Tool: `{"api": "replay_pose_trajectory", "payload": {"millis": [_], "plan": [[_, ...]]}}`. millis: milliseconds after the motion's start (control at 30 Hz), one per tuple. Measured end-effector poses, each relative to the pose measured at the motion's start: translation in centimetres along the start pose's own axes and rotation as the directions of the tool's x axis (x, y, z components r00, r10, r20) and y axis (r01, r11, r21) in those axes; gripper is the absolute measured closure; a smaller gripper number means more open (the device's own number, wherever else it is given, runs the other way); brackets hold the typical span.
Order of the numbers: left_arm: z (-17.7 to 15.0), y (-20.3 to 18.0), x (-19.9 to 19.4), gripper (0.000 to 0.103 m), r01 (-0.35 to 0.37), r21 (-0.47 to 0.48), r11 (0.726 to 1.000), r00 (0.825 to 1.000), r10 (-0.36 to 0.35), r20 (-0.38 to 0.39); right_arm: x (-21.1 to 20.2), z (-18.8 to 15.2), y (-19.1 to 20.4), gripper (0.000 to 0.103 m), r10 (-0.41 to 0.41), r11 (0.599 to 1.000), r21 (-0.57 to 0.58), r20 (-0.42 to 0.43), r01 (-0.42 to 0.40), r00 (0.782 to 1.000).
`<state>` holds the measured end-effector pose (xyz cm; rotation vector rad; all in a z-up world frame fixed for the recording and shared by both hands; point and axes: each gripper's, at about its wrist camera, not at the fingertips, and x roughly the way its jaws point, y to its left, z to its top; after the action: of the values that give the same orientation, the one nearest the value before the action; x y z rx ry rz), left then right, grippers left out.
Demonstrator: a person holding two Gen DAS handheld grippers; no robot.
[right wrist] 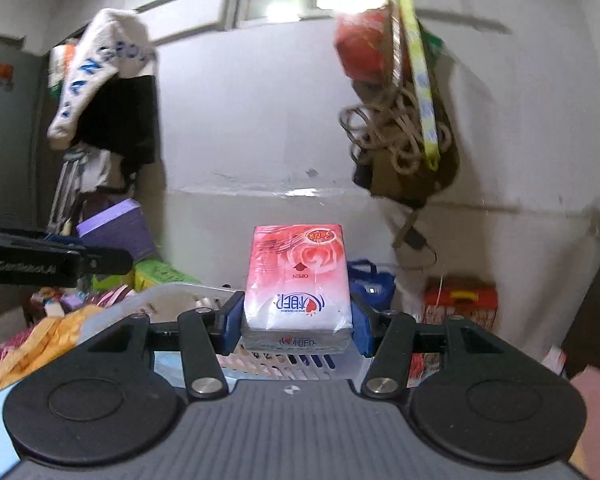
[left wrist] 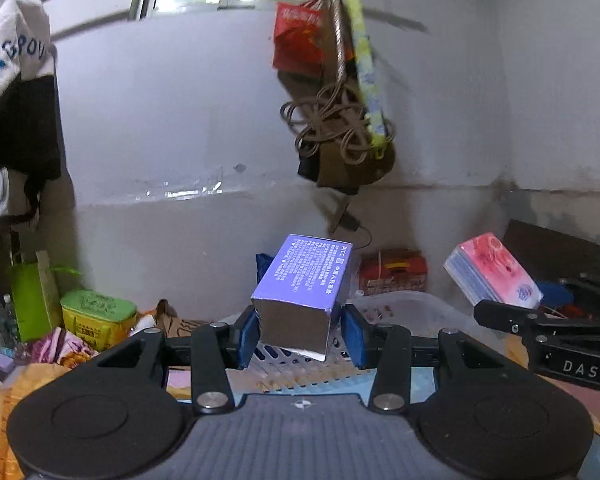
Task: Organize objects
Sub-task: 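Carry both items over the basket and open both tools to drop them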
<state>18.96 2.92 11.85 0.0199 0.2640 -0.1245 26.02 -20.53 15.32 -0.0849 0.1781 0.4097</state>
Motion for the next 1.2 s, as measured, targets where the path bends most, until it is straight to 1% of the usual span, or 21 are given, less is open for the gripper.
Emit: {"api": "replay_pose_trajectory", "payload": {"millis": [33, 100, 200, 300, 367, 433, 533, 633, 667, 700, 733, 767, 800, 900, 1000, 1200], "plan": [[-0.3, 0.0, 0.9, 0.055, -0.008, -0.002, 1.000, 1.000, 0.008, -0.011, 0.4, -0.3, 0.0, 0.047, 0.001, 1.000, -0.004, -0.010, -0.001, 1.000], [-0.9, 0.0, 2.2, 0.055, -0.016, -0.001, 1.000, 1.000, 0.016, -0.027, 1.5, -0.8, 0.0, 0.047, 0.028, 1.000, -0.012, -0.034, -0.028, 0.999], [-1.3, 0.1, 3.8, 0.055, -0.023, -0.012, 1.000, 0.998, 0.022, -0.058, 2.5, -0.8, -0.4, 0.047, 0.064, 0.998, 0.015, -0.071, -0.063, 0.995], [-1.2, 0.2, 4.9, 0.055, -0.023, -0.013, 1.000, 0.998, 0.022, -0.061, 2.9, -0.8, -0.1, 0.047, 0.061, 0.998, -0.010, -0.068, -0.062, 0.996], [-1.3, 0.0, 5.3, 0.055, -0.037, 0.000, 0.999, 0.997, 0.037, -0.071, 3.4, -0.9, -0.1, 0.047, 0.080, 0.997, 0.012, -0.081, -0.079, 0.994], [-1.3, 0.1, 6.0, 0.055, -0.030, -0.006, 1.000, 0.995, 0.029, -0.091, 3.9, -0.9, -0.1, 0.047, 0.083, 0.996, 0.024, -0.092, -0.081, 0.992], [-1.7, 0.4, 6.3, 0.055, -0.029, -0.013, 0.999, 0.995, 0.027, -0.099, 4.0, -0.9, -0.2, 0.046, 0.091, 0.995, 0.038, -0.095, -0.088, 0.991], [-1.8, 0.6, 6.6, 0.054, -0.021, -0.021, 1.000, 0.993, 0.018, -0.116, 3.9, -0.7, 0.0, 0.045, 0.091, 0.996, 0.028, -0.094, -0.088, 0.991], [-1.8, 0.5, 6.7, 0.053, -0.018, -0.021, 1.000, 0.993, 0.016, -0.120, 3.8, -0.7, 0.0, 0.036, 0.090, 0.996, 0.030, -0.092, -0.088, 0.992], [-1.9, 0.4, 6.7, 0.045, -0.019, -0.014, 1.000, 0.993, 0.018, -0.117, 3.7, -0.6, 0.0, 0.024, 0.090, 0.996, 0.033, -0.086, -0.088, 0.992], [-1.9, 0.1, 6.7, 0.036, -0.021, 0.006, 1.000, 0.994, 0.022, -0.111, 3.7, -0.5, -0.1, 0.000, 0.082, 0.996, 0.035, -0.075, -0.080, 0.994], [-2.0, -0.2, 6.5, 0.021, -0.028, 0.029, 0.999, 0.995, 0.031, -0.098, 3.5, -0.5, -0.1, 0.000, 0.064, 0.997, 0.036, -0.051, -0.063, 0.997], [-2.1, -0.7, 6.1, 0.018, -0.046, 0.056, 0.997, 0.996, 0.050, -0.070, 3.1, -0.5, -0.2, 0.000, 0.053, 0.998, 0.035, -0.022, -0.053, 0.998], [-2.1, -1.8, 5.0, 0.018, -0.075, 0.126, 0.989, 0.997, 0.078, -0.015, 2.5, -0.3, -0.4, 0.000, 0.056, 0.998, 0.035, 0.004, -0.056, 0.998], [-1.9, -2.4, 3.9, 0.017, -0.100, 0.147, 0.984, 0.995, 0.098, 0.017, 1.8, -0.3, -0.5, 0.000, 0.052, 0.998, 0.037, 0.024, -0.053, 0.998], [-1.8, -2.9, 2.2, 0.017, -0.063, 0.144, 0.988, 0.998, 0.059, 0.035, -0.2, -0.3, -1.1, 0.000, 0.048, 0.997, 0.062, 0.078, -0.052, 0.996]]}}
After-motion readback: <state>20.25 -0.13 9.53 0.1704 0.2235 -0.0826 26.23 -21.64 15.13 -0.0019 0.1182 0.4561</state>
